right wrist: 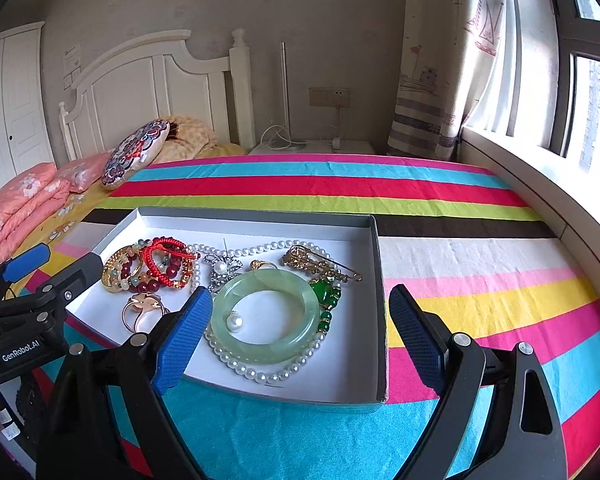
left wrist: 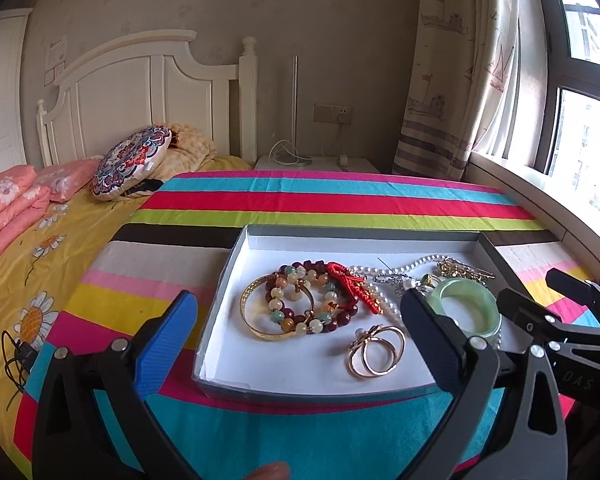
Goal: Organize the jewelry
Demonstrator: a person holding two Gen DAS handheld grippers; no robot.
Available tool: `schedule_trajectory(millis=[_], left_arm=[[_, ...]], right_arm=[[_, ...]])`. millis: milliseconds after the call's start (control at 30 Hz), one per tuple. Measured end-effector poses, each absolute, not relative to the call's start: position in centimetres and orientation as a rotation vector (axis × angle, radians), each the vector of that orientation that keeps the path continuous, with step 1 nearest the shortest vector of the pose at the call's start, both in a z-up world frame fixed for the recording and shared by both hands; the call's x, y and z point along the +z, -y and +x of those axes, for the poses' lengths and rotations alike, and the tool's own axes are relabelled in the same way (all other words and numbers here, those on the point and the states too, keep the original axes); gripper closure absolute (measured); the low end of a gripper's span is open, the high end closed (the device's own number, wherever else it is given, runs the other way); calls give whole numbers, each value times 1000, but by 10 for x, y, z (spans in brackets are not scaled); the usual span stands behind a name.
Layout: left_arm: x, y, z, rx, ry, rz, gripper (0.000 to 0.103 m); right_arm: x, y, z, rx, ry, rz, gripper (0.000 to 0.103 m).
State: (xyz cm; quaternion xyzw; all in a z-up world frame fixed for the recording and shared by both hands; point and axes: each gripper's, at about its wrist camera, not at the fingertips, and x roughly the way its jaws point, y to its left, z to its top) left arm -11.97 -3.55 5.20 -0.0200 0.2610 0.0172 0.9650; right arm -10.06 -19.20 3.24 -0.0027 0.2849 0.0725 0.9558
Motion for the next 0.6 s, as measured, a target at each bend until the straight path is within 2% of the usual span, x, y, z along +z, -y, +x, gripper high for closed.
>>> schedule_trajectory(millis=[600], left_arm=[[53, 35, -122, 26, -507, -43, 2]], right_arm=[[33, 192, -100, 148, -578, -6, 17]])
